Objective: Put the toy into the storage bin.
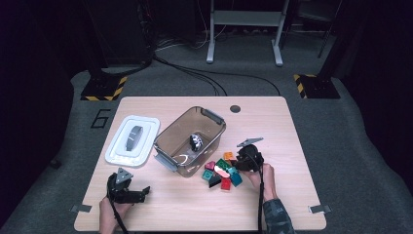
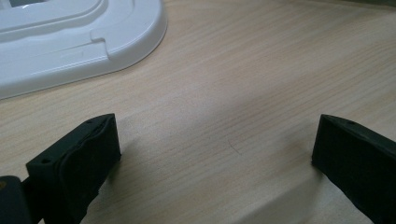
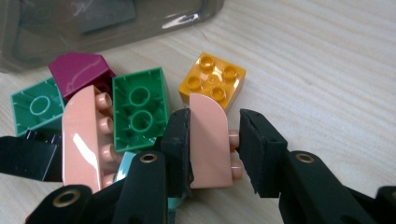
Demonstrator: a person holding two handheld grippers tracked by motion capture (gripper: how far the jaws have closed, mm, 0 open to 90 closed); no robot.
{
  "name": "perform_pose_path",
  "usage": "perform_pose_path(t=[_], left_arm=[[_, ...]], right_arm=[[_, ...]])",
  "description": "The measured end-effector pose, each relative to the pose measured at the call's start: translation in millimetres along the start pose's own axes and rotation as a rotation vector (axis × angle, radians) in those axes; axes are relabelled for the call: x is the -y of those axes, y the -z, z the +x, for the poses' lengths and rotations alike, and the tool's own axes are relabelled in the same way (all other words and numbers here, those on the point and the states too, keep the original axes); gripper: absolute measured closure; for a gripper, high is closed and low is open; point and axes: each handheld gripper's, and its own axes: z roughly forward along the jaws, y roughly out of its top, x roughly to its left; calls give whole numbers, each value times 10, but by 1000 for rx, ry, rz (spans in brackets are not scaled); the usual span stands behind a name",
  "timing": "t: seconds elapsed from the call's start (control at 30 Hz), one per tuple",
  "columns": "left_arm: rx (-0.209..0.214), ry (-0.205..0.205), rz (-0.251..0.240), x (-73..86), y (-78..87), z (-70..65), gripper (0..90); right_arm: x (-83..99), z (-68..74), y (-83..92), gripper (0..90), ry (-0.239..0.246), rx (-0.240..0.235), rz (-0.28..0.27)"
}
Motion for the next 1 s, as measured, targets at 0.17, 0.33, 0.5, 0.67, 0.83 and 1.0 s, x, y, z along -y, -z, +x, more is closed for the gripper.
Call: perform_pose_path(t=[0.17, 0.33, 0.5, 0.67, 0.83, 1.0], left_arm=[[-1, 5, -4, 0, -3, -3, 7], [-1, 6, -5, 1, -3, -3, 7], [-1, 6, -4, 1, -3, -3, 7], [-2, 4, -3, 0, -2, -1, 8], [0, 3, -3, 0, -3, 1, 8], [0, 1, -2, -1, -2, 4, 8]], right_arm=[[26, -32, 12, 658, -8, 11, -3], [36, -62, 38, 669, -17, 14, -14], [47, -79, 43, 664, -22, 8, -13], [42, -68, 33, 645, -22, 15, -5], [71, -87, 6, 655, -35, 24, 7], [79, -103, 28, 663, -37, 37, 4]])
